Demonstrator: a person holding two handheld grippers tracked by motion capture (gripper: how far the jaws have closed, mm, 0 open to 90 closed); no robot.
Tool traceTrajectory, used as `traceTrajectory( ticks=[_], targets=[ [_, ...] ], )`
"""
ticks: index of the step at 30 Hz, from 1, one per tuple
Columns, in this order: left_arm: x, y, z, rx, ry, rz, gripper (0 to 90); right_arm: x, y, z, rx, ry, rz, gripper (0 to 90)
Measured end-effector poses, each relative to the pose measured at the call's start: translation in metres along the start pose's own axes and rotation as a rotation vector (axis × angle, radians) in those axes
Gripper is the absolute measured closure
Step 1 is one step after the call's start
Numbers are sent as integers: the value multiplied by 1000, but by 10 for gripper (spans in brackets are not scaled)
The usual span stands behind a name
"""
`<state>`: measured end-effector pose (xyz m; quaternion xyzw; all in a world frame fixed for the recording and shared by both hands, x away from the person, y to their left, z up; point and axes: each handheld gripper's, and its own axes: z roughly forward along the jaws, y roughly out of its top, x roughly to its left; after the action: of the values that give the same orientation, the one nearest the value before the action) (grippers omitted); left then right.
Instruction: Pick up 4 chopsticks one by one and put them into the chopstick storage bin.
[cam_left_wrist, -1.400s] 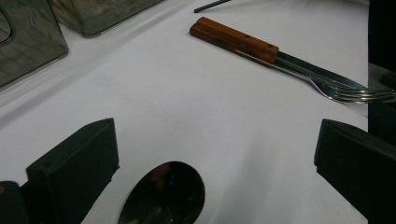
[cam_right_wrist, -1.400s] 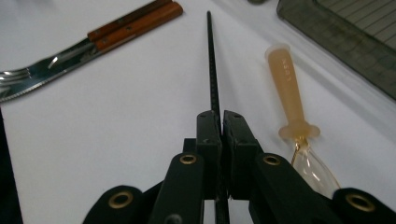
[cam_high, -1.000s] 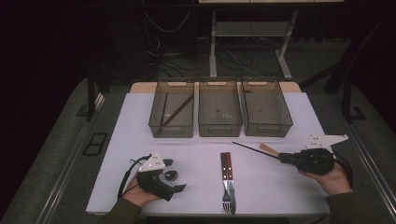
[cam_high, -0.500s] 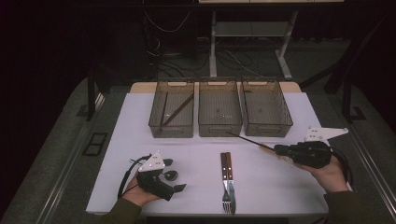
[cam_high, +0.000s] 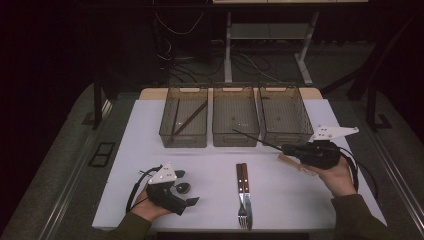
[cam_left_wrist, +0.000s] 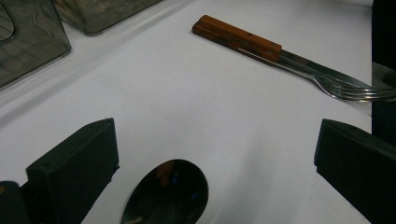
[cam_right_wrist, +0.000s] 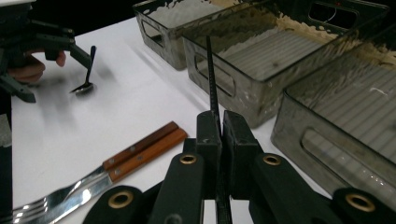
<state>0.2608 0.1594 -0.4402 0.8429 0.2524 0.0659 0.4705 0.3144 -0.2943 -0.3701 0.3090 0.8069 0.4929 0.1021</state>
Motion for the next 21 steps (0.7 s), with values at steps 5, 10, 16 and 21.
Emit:
traceTrajectory(
  ticks=[5,10,16,21],
  targets=[
    [0,0,0,2,0,7,0,1,9,12,-14,2,7,858],
    [0,0,0,0,-1,3,0,4,18,26,-20,-7,6,858],
    [0,0,0,0,-3,-2,0,8,29,42,-29,-1,6,858],
    [0,0,0,0,-2,0,0,11,36,53,-35,-7,9,858]
  ],
)
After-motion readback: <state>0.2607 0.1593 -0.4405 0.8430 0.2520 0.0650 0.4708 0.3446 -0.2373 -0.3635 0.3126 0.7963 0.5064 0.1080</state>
